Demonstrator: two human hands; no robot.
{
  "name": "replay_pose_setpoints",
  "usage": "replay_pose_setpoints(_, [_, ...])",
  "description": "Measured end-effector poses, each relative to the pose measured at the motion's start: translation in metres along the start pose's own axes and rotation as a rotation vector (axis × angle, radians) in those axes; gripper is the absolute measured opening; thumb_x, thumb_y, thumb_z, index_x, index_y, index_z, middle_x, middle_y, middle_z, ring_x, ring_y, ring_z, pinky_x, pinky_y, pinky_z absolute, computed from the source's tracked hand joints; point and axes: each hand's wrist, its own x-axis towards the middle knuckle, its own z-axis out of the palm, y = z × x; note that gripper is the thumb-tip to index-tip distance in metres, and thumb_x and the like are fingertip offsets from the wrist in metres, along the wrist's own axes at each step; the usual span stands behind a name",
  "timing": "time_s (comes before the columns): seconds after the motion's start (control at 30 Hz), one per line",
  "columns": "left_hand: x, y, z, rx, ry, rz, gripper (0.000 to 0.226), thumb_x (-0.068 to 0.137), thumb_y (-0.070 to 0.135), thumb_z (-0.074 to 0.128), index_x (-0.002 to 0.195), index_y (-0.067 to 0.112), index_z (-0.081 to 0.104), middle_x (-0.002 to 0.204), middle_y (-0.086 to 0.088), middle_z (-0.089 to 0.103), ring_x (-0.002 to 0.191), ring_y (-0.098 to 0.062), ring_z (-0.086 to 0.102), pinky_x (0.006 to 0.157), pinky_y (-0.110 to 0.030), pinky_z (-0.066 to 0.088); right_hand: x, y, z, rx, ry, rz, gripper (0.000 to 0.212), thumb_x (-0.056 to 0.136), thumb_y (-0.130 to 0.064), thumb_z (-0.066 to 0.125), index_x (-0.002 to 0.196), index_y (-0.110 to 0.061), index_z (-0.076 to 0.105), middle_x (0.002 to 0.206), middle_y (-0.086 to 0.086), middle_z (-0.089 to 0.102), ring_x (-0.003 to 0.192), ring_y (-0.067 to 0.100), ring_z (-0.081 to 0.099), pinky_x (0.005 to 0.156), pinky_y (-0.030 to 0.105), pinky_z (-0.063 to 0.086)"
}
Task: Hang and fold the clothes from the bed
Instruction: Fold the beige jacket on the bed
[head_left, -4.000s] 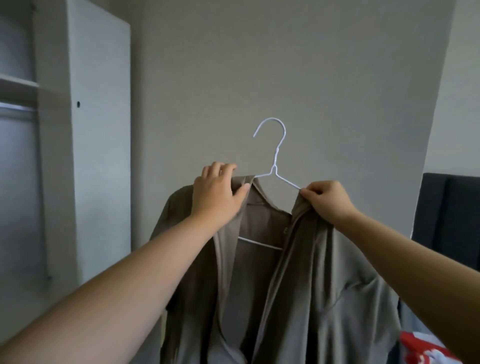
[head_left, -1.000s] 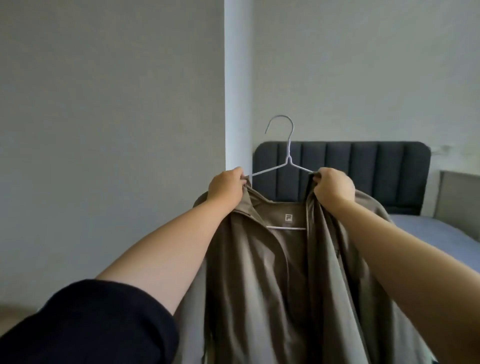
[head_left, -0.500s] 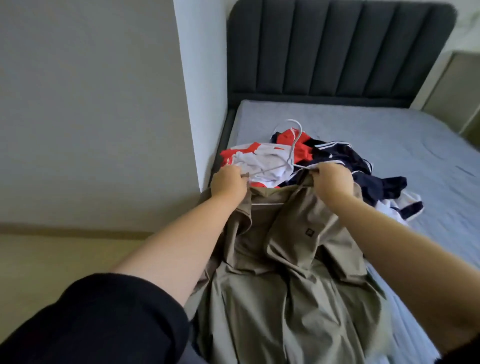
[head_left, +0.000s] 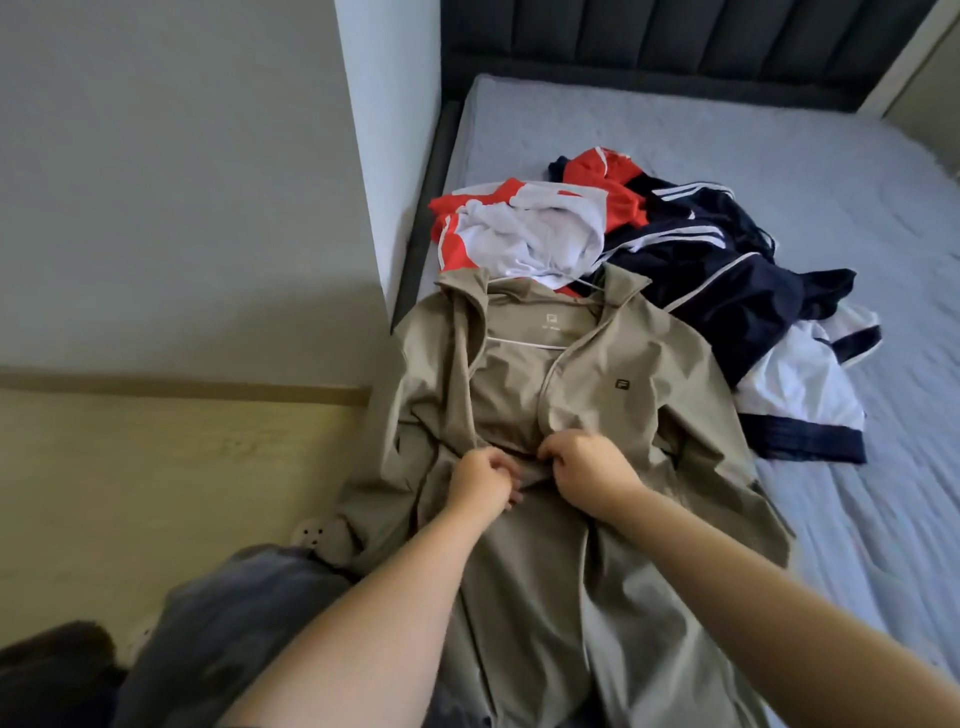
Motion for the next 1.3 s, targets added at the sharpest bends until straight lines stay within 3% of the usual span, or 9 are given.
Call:
replay_pose_setpoints(0.1, [-0.002, -0.011, 0.006, 0.145, -0.183, 0.02, 0.039, 0.091, 0.005, 0.04, 0.064, 0.024, 0.06, 0.074, -0.003, 0.067, 0.066, -0.016, 0.066, 0.059, -0.021, 0.048, -0.011, 0.022, 0.004, -0.301, 0.019, 0.185, 0.026, 0.081, -0.016, 0.048, 0.102, -0.015, 0.065, 0.105, 0.004, 0.067, 0.103, 0.027, 0.057, 0.087, 0.033, 0.035])
replay_pose_setpoints(0.2, [0.0, -0.011, 0.005, 0.175, -0.232, 0.052, 0.031, 0.084, 0.007, 0.041, 0.072, 0.027, 0.062, 0.091, -0.007, 0.072, 0.086, -0.024, 0.068, 0.069, -0.023, 0.046, -0.02, 0.038, 0.004, -0.267, 0.001, 0.359, 0.025, 0.084, -0.014, 0.047, 0.104, -0.011, 0.062, 0.106, 0.008, 0.064, 0.104, 0.031, 0.055, 0.086, 0.035, 0.039])
replay_pose_setpoints(0.4, [-0.002, -0.019, 0.007, 0.115, -0.172, 0.047, 0.025, 0.088, 0.009, 0.043, 0.081, 0.025, 0.062, 0.088, -0.005, 0.069, 0.081, -0.023, 0.066, 0.071, -0.027, 0.051, -0.025, 0.011, 0.012, -0.042, 0.406, 0.062, 0.009, 0.073, 0.001, 0.068, 0.082, -0.002, 0.069, 0.076, 0.012, 0.064, 0.075, 0.036, 0.058, 0.064, 0.04, 0.051])
replay_pose_setpoints(0.47, [-0.002, -0.02, 0.005, 0.099, -0.173, 0.027, 0.027, 0.087, 0.01, 0.043, 0.077, 0.027, 0.061, 0.075, 0.001, 0.066, 0.066, -0.015, 0.062, 0.054, -0.02, 0.045, -0.018, 0.008, 0.014, -0.068, 0.263, 0.136, 0.02, 0.077, -0.017, 0.071, 0.094, -0.007, 0.067, 0.088, 0.008, 0.064, 0.087, 0.031, 0.058, 0.073, 0.038, 0.05])
replay_pose_setpoints(0.57, [-0.005, -0.02, 0.001, 0.105, -0.19, 0.025, 0.029, 0.084, 0.011, 0.041, 0.074, 0.03, 0.06, 0.074, 0.004, 0.067, 0.066, -0.012, 0.063, 0.053, -0.018, 0.043, -0.012, 0.017, 0.02, -0.223, -0.015, 0.223, 0.026, 0.082, -0.025, 0.063, 0.104, -0.013, 0.06, 0.101, 0.005, 0.058, 0.101, 0.025, 0.054, 0.08, 0.035, 0.045])
replay_pose_setpoints(0.7, [-0.009, -0.016, 0.0, 0.047, -0.219, 0.001, 0.025, 0.087, 0.008, 0.041, 0.089, 0.023, 0.062, 0.08, -0.001, 0.065, 0.063, -0.011, 0.061, 0.056, -0.02, 0.043, -0.008, 0.023, 0.02, -0.193, 0.019, 0.269, 0.022, 0.091, -0.018, 0.05, 0.104, -0.011, 0.067, 0.101, 0.007, 0.063, 0.098, 0.029, 0.058, 0.079, 0.035, 0.046])
replay_pose_setpoints(0.83, [-0.011, -0.012, -0.002, -0.024, -0.221, -0.025, 0.016, 0.089, 0.011, 0.056, 0.084, 0.025, 0.062, 0.077, 0.003, 0.063, 0.06, -0.005, 0.058, 0.049, -0.017, 0.043, -0.002, 0.024, -0.001, 0.1, 0.09, 0.346, 0.013, 0.085, -0.013, 0.063, 0.09, -0.012, 0.074, 0.088, 0.009, 0.072, 0.088, 0.029, 0.063, 0.073, 0.03, 0.044])
replay_pose_setpoints(1.1, [-0.028, 0.01, 0.004, -0.174, -0.29, 0.136, 0.012, 0.08, 0.026, 0.075, 0.089, 0.019, 0.071, 0.076, 0.012, 0.067, 0.068, 0.004, 0.059, 0.062, -0.008, 0.045, 0.006, 0.003, -0.056, 0.364, 0.122, 0.256, 0.021, 0.081, -0.006, 0.066, 0.064, -0.019, 0.066, 0.053, -0.014, 0.058, 0.055, -0.002, 0.054, 0.056, 0.007, 0.038])
replay_pose_setpoints(1.3, [-0.041, 0.021, 0.004, -0.334, -0.281, 0.105, 0.019, 0.082, 0.02, 0.074, 0.089, 0.005, 0.066, 0.079, -0.007, 0.058, 0.075, -0.016, 0.053, 0.067, -0.025, 0.043, 0.008, -0.011, -0.057, 0.5, 0.077, 0.242, 0.02, 0.081, 0.0, 0.065, 0.065, -0.011, 0.068, 0.048, -0.008, 0.06, 0.044, 0.001, 0.057, 0.053, 0.009, 0.046])
